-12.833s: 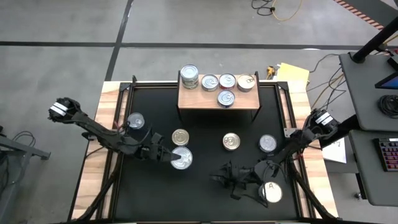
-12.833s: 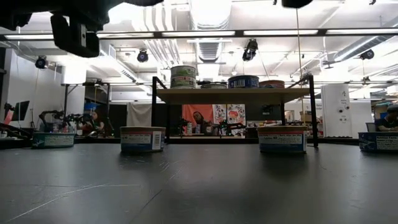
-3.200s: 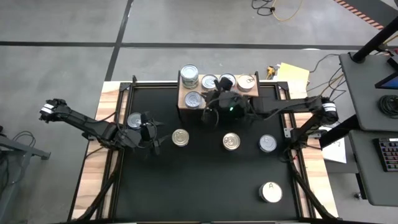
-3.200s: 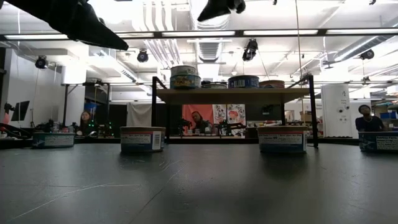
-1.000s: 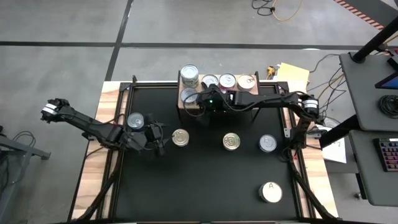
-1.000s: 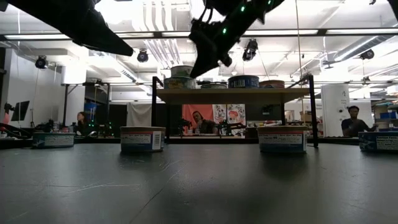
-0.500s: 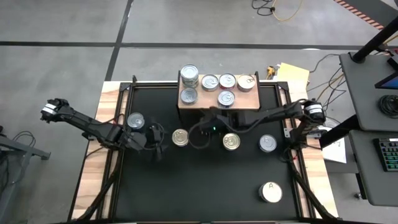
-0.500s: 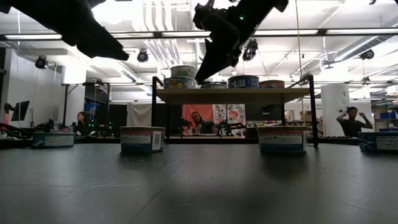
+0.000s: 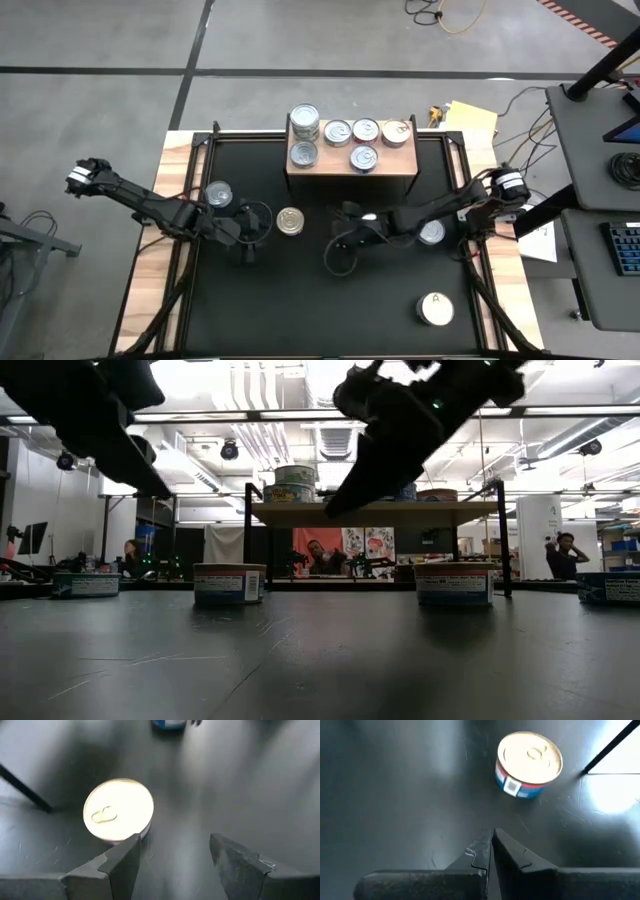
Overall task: Stack canned seafood by type on shelf
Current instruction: Put the green blue tuna can on the shelf
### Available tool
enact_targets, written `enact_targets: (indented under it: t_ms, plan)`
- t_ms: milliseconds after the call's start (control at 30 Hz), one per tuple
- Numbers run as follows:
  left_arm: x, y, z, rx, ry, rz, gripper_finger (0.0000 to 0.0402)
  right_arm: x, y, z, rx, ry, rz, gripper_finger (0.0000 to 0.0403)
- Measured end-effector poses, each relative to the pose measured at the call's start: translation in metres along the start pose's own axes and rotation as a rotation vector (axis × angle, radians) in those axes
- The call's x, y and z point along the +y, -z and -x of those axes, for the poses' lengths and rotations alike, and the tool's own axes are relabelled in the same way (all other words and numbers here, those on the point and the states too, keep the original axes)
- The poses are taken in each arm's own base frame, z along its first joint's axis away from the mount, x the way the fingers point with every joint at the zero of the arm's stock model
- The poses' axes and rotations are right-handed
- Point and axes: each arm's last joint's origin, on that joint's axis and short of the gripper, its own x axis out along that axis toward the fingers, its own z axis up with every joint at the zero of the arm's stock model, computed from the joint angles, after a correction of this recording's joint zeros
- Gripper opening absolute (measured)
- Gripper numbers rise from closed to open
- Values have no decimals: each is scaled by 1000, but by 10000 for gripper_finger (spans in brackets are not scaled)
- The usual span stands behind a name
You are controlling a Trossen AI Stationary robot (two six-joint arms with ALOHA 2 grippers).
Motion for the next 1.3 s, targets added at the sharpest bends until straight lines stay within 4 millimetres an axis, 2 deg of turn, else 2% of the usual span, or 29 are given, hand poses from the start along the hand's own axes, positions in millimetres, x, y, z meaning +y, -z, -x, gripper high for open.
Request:
enact_targets:
  t_ms: [167, 267, 533, 700, 967, 1300]
  plan:
    - [3, 5, 0, 48, -28, -6, 222, -5, 19, 10, -81, 30, -63, 12]
    - [5, 5, 1, 57, -65, -12, 222, -8, 24, 23, -130, 30, -74, 12]
    - [11, -9, 15, 107, -233, -46, 221, -19, 28, 67, -228, 43, -79, 12]
    - [18, -14, 20, 142, -358, -35, 209, -25, 39, 80, -262, 80, -91, 12]
    - [45, -8, 14, 297, -573, 156, 134, -26, 46, 81, -292, 78, -102, 13]
    - [75, 3, -10, 403, -769, 345, 9, -26, 46, 81, -292, 82, -78, 13]
